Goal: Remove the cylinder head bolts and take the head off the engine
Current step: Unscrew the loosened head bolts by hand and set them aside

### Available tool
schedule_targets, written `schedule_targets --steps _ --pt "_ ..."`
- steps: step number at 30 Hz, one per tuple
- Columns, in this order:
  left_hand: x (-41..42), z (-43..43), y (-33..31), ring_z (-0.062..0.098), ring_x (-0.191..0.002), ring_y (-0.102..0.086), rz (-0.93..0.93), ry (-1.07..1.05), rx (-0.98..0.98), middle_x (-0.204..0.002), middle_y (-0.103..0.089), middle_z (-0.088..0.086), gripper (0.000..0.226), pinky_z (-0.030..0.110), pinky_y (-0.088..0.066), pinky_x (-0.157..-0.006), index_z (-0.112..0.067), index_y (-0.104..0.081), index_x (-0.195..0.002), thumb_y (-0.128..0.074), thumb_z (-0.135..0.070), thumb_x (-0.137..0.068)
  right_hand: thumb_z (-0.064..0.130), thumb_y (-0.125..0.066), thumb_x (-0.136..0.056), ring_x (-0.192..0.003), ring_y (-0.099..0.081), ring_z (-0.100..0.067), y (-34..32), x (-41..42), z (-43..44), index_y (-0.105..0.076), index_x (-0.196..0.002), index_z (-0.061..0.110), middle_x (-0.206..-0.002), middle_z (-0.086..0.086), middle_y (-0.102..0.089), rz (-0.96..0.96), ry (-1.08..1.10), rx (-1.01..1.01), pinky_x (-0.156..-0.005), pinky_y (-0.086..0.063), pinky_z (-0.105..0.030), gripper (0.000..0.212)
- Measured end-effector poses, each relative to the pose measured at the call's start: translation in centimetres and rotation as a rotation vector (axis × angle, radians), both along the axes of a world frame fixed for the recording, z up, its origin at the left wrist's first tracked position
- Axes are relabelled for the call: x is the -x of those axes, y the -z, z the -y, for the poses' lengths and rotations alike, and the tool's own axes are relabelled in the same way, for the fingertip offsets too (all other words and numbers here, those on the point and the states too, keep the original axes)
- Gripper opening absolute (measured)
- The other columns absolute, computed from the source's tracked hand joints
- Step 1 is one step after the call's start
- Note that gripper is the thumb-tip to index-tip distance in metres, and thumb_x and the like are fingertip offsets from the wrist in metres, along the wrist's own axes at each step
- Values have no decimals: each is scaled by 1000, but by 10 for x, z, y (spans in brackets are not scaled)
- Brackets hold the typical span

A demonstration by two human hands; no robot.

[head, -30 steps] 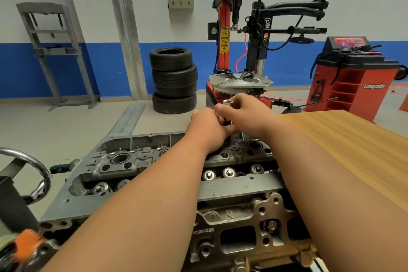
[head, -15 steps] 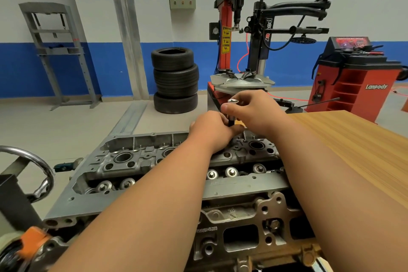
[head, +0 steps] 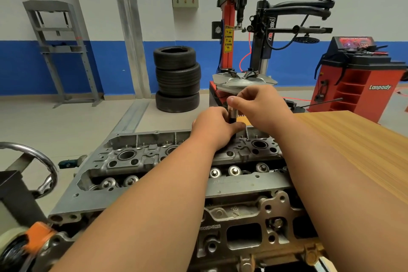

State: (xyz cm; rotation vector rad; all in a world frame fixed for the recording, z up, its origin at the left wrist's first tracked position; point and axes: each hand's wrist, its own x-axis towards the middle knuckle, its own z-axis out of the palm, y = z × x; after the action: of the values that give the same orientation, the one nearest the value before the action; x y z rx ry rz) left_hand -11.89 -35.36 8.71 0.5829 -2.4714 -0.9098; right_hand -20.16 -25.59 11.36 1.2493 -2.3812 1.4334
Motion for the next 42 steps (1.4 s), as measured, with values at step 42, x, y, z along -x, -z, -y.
schedule_targets --steps 42 --pt "2 -1 -4 18 -59 -45 16 -70 -26 -54 -46 -2 48 29 -38 -59 -18 -43 -50 -74 -39 -80 51 -74 -76 -70 -57 -8 3 -2 14 -53 -79 23 -77 7 -61 6 128 -21 -54 -38 -25 35"
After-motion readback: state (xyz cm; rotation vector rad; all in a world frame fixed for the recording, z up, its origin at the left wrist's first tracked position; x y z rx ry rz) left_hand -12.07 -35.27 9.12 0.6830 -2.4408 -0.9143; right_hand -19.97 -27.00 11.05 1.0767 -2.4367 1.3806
